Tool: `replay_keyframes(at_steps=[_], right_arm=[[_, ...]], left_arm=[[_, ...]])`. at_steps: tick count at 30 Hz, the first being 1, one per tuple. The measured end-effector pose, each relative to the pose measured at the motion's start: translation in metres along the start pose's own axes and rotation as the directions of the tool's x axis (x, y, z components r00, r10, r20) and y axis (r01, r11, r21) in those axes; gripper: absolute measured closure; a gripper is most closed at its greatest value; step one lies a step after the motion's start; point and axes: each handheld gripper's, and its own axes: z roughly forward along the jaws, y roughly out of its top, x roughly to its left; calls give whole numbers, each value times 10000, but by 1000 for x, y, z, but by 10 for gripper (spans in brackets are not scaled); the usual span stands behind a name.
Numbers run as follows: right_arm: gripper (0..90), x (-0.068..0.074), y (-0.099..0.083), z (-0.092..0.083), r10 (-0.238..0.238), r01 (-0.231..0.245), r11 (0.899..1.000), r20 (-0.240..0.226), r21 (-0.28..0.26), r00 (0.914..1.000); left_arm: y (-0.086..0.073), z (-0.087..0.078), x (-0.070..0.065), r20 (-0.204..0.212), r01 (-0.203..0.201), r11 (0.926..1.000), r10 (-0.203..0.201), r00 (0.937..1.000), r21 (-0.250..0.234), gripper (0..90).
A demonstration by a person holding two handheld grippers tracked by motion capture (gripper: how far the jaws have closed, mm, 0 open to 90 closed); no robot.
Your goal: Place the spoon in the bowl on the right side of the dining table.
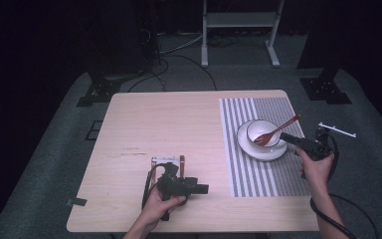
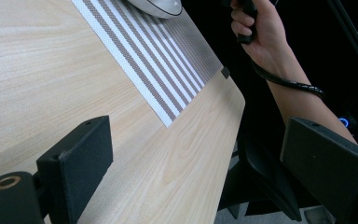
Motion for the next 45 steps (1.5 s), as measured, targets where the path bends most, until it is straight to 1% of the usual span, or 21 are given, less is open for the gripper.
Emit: replay_keyframes(at_steps=[7, 12, 17, 25, 27, 30, 39, 45], right_arm=[[494, 7, -10, -3, -259, 261, 9996, -162, 147, 9995], [492, 10, -17, -3, -462, 467, 9986, -170, 268, 9988], [485, 12, -26, -3, -474, 488, 9979, -322, 429, 9984], [479, 14, -39, -2, -497, 523, 9973, -502, 518, 9975], [474, 15, -42, -3, -444, 476, 9976, -622, 508, 9971], [471, 16, -47, -3, -426, 464, 9974, -679, 559, 9968], [460, 19, -62, -5, -619, 676, 9948, -748, 763, 9953], [458, 25, -69, -5, -786, 854, 9930, -831, 816, 9934]], left_arm=[[0, -1, 0, -22, 11, 10000, -11, 10000, -15, 79], [0, -2, 0, -15, 3, 10000, -3, 10000, -37, 79], [0, -1, 0, -18, 7, 10000, -7, 10000, -33, 79], [0, -2, 0, -24, 14, 10000, -14, 10000, -36, 79], [0, -2, 0, -19, 13, 10000, -13, 10000, -38, 79], [0, -1, 0, -21, -31, 10000, 31, 10000, 0, 79], [-1, -1, 1, -64, 17, 10000, -17, 10000, 2, 79], [-2, 0, 1, -81, 22, 10000, -22, 10000, 30, 79]])
